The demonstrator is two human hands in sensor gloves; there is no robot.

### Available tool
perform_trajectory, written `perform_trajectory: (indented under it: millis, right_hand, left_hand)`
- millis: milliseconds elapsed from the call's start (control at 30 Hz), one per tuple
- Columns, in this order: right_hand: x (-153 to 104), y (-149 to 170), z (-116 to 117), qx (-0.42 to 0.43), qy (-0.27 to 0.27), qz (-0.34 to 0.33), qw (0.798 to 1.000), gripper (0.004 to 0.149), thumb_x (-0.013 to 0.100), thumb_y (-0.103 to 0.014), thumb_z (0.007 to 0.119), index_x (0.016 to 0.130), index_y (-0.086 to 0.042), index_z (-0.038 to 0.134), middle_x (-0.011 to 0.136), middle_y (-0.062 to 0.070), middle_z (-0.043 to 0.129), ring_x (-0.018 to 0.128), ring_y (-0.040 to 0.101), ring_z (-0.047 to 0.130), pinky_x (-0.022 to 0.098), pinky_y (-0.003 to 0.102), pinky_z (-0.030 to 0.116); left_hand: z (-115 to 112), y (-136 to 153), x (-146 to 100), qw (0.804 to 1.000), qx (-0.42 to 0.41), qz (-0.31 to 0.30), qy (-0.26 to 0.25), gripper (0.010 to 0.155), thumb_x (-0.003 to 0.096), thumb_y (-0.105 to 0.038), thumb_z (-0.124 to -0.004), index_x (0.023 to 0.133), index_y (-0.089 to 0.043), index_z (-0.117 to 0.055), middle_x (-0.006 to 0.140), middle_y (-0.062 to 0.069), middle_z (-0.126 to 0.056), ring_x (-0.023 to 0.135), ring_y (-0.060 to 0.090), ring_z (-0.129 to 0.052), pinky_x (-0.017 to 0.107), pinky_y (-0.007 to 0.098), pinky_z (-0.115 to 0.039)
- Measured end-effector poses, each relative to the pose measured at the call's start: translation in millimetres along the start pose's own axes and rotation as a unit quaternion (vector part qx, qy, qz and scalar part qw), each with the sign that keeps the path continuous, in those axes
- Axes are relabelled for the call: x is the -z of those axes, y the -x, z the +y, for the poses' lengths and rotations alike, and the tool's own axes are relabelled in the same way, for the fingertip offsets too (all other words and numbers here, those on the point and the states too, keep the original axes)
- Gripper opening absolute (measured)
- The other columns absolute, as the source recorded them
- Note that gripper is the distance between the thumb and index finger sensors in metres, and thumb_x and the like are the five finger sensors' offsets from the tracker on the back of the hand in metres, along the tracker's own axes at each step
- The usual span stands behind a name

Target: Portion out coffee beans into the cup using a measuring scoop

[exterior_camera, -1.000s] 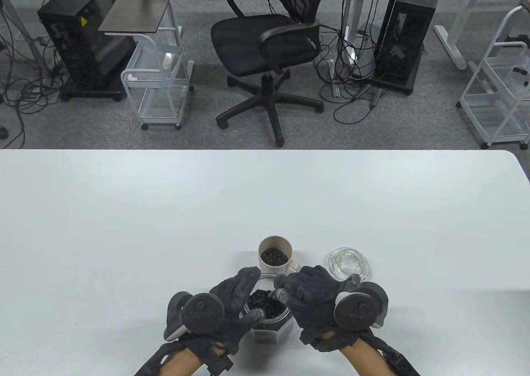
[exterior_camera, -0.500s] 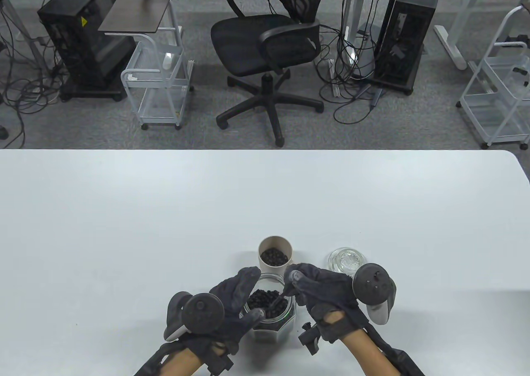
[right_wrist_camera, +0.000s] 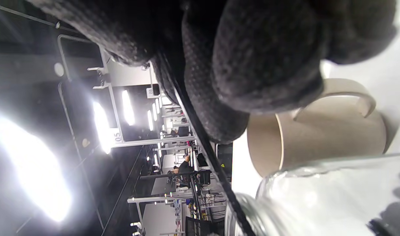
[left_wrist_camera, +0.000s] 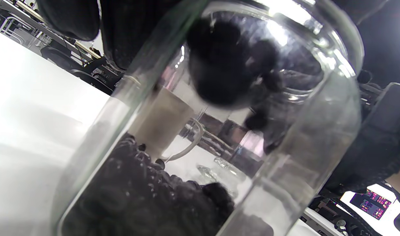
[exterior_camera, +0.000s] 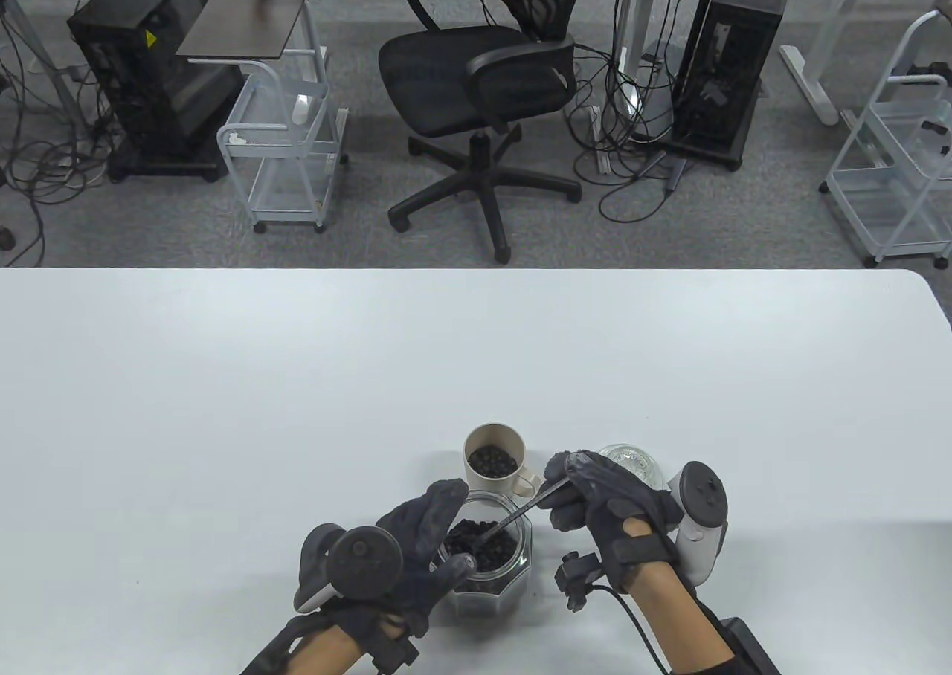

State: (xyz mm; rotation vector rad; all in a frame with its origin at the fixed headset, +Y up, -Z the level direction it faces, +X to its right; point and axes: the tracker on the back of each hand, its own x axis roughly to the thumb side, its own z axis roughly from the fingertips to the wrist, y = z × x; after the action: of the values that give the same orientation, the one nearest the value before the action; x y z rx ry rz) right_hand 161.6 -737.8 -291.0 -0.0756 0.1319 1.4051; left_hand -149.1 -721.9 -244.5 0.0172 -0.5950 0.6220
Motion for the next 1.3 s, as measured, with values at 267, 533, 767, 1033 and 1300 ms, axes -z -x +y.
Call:
perform_trajectory:
  millis: [267,533,767,1033,1300]
  right_hand:
    - [7.8,9.8,-15.6,0.062,0.002,0.040,0.997,0.039,0.052,-0.034,0.077,0.077,-0.006,0.086,0.056,0.024,0.097,0.029,0.034,0.100,0.032,0.051,0.080]
    - [12.2,13.0,-27.1,0.085,0.005,0.054,0.995,0.039,0.052,-0.034,0.076,0.078,-0.007,0.086,0.057,0.023,0.096,0.030,0.034,0.100,0.033,0.051,0.080]
    - [12.4,11.0,-32.7,0.099,0.010,0.054,0.994,0.039,0.053,-0.035,0.076,0.078,-0.007,0.085,0.057,0.022,0.096,0.030,0.033,0.100,0.033,0.050,0.080]
    - [6.4,2.7,-35.1,0.141,0.026,0.040,0.989,0.039,0.054,-0.036,0.074,0.080,-0.008,0.084,0.059,0.021,0.096,0.031,0.032,0.101,0.034,0.049,0.080]
    - [-1.9,-6.7,-37.9,0.178,0.064,0.016,0.982,0.040,0.055,-0.037,0.074,0.082,-0.008,0.082,0.061,0.021,0.095,0.034,0.031,0.101,0.035,0.049,0.081]
  left_hand:
    - [-0.2,0.1,-0.1,1.000,-0.001,0.000,0.000,0.092,0.0421,-0.072,-0.055,0.112,-0.014,-0.040,0.114,0.023,-0.056,0.098,0.054,-0.073,0.067,0.071,-0.057]
    - [-0.2,0.1,-0.1,1.000,-0.001,0.000,-0.001,0.092,0.0421,-0.072,-0.055,0.112,-0.014,-0.040,0.114,0.023,-0.057,0.097,0.054,-0.074,0.067,0.071,-0.057]
    - [-0.3,0.3,0.1,1.000,-0.003,0.001,0.000,0.092,0.0421,-0.072,-0.055,0.112,-0.014,-0.040,0.114,0.023,-0.057,0.097,0.054,-0.074,0.067,0.071,-0.057]
    - [-0.2,0.1,0.2,1.000,-0.001,0.000,0.000,0.092,0.0423,-0.072,-0.055,0.112,-0.014,-0.040,0.114,0.023,-0.057,0.097,0.054,-0.073,0.067,0.071,-0.057]
    - [-0.2,0.2,0.0,1.000,-0.002,0.002,0.001,0.092,0.0423,-0.072,-0.056,0.112,-0.014,-0.040,0.114,0.023,-0.056,0.098,0.054,-0.073,0.067,0.071,-0.057]
